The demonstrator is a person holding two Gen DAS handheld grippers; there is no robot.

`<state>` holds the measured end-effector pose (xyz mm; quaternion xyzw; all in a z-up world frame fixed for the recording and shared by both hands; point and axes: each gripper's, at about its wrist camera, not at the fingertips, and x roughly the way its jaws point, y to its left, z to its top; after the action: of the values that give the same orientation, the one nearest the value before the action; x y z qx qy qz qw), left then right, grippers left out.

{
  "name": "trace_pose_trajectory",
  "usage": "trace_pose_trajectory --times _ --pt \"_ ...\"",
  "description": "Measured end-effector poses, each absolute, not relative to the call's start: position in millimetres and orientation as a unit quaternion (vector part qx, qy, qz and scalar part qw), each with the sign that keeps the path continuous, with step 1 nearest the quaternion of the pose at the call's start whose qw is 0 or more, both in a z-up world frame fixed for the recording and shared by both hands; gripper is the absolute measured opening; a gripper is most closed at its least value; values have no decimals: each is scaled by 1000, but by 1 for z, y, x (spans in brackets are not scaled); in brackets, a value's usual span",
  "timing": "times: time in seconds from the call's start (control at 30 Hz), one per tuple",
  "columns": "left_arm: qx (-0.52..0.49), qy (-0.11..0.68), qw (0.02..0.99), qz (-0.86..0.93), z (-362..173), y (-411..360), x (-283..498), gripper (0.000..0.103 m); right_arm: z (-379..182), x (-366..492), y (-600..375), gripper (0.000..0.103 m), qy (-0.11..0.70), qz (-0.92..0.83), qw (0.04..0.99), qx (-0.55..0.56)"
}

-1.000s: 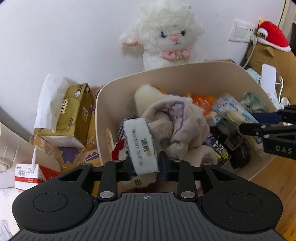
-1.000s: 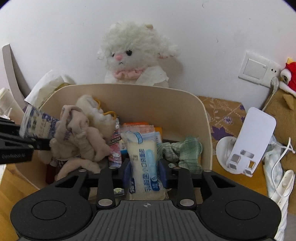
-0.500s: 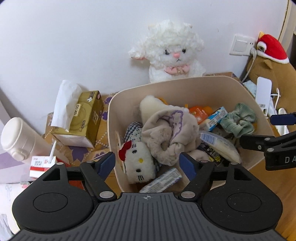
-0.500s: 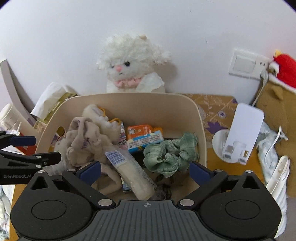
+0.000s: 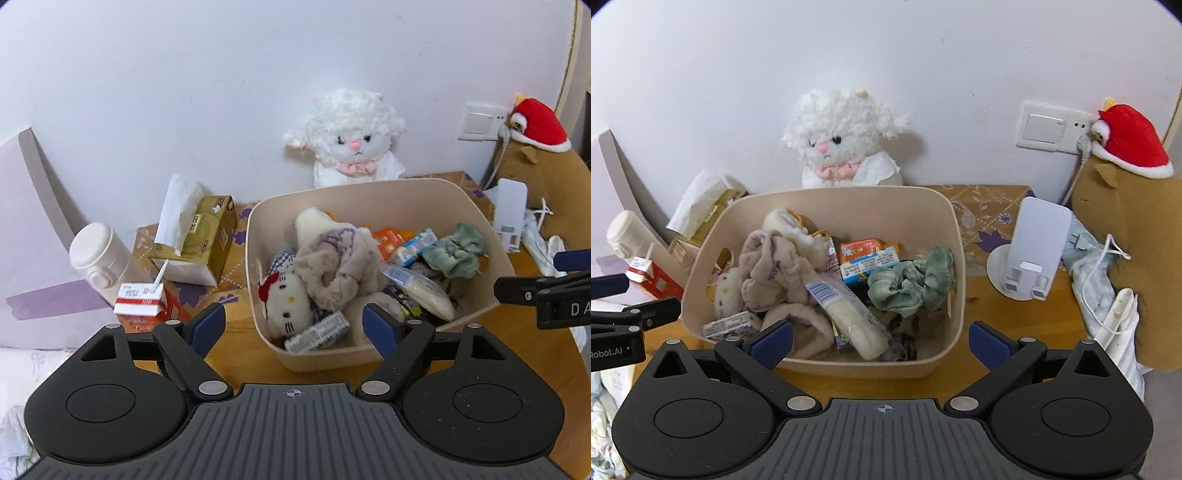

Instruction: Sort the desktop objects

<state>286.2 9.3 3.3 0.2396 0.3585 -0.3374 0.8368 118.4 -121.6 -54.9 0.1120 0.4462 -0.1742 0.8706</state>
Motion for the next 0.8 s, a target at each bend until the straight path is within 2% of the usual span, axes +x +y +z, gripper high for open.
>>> trace_pose_trajectory --times 0.43,0.8 --pt "239 322 854 -330 37 46 205 83 -17 44 -103 103 430 -153 882 115" --pt "239 322 855 -328 60 89 139 83 4 -23 -74 103 429 -139 885 115"
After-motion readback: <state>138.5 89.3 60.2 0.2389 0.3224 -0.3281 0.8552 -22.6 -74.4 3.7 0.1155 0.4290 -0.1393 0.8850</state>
